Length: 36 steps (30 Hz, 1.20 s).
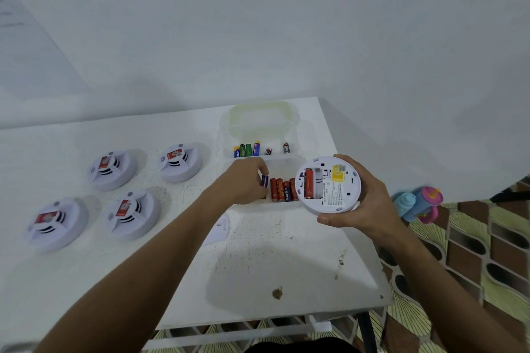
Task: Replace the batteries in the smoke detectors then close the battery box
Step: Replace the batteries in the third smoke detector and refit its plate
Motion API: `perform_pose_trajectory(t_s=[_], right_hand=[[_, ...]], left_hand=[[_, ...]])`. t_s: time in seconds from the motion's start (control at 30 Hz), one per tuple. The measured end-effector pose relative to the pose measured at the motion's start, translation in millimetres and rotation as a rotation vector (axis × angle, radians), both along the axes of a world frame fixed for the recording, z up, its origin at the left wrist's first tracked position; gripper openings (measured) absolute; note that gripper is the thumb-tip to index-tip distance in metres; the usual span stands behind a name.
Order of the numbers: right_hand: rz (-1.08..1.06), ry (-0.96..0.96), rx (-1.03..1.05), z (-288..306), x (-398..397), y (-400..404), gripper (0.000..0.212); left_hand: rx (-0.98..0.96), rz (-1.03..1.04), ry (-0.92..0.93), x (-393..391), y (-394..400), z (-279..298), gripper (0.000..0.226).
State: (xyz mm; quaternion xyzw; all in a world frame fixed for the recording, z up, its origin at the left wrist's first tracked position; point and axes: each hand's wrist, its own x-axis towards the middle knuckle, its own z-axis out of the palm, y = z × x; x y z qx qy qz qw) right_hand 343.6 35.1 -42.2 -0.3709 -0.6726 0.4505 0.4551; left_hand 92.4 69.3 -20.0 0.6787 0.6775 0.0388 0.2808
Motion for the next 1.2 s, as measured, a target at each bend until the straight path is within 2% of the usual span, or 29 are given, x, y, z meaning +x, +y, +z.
perform_pose_trajectory(t_s=[0.1, 0.17, 0.23, 0.3, 0.37, 0.47, 0.6, 0.8, 0.87, 0.93, 1.03, 1.1, 1.2], right_hand=[[0.0, -0.003, -0.005, 2.7, -3.1, 0.8, 0.086], [0.01, -0.001, -0.005, 5.3, -5.8, 1.1, 0.086], [0.021, 0.011, -0.006, 7.2, -9.0, 1.4, 0.088], [0.035, 0.015, -0.007, 9.6, -12.8, 1.6, 0.089], [0.045, 0.003, -0.003, 12.8, -17.3, 1.7, 0.09], [0.067, -0.012, -0.009, 16.4, -24.5, 1.9, 0.091], [0.107, -0.001, -0.032, 17.4, -34.9, 0.6, 0.093], [0.201, 0.011, -0.036, 18.1, -57.8, -0.2, 0.096], [0.225, 0.026, -0.05, 20.2, -66.2, -0.1, 0.093], [0.247, 0.038, -0.056, 22.0, -73.2, 0.3, 0.093], [0.273, 0.07, -0.075, 26.7, -81.0, 0.0, 0.094], [0.296, 0.071, -0.078, 28.7, -86.7, -0.1, 0.096], [0.336, 0.069, -0.09, 29.3, -95.5, -1.3, 0.094]], left_hand=[[0.113, 0.05, -0.154, 2.8, -10.4, 14.4, 0.034], [0.202, 0.081, -0.261, 6.0, -16.9, 30.5, 0.038], [0.303, 0.08, -0.316, 8.5, -22.7, 49.5, 0.044], [0.386, 0.053, -0.339, 11.1, -30.7, 70.1, 0.039], [0.383, 0.042, -0.408, 14.0, -38.8, 86.1, 0.025], [0.251, 0.033, -0.51, 18.0, -46.8, 96.8, 0.018], [0.187, 0.075, -0.479, 12.4, -47.0, 97.8, 0.031], [0.393, 0.107, -0.278, -5.9, -63.3, 83.9, 0.019], [0.422, 0.085, -0.209, -12.0, -71.3, 79.1, 0.026], [0.366, 0.052, -0.213, -22.8, -79.9, 76.1, 0.038], [0.186, -0.041, -0.263, -44.0, -92.4, 74.8, 0.068], [0.166, -0.076, -0.299, -52.3, -98.7, 73.7, 0.086], [0.229, -0.056, -0.396, -57.8, -101.7, 71.2, 0.084]])
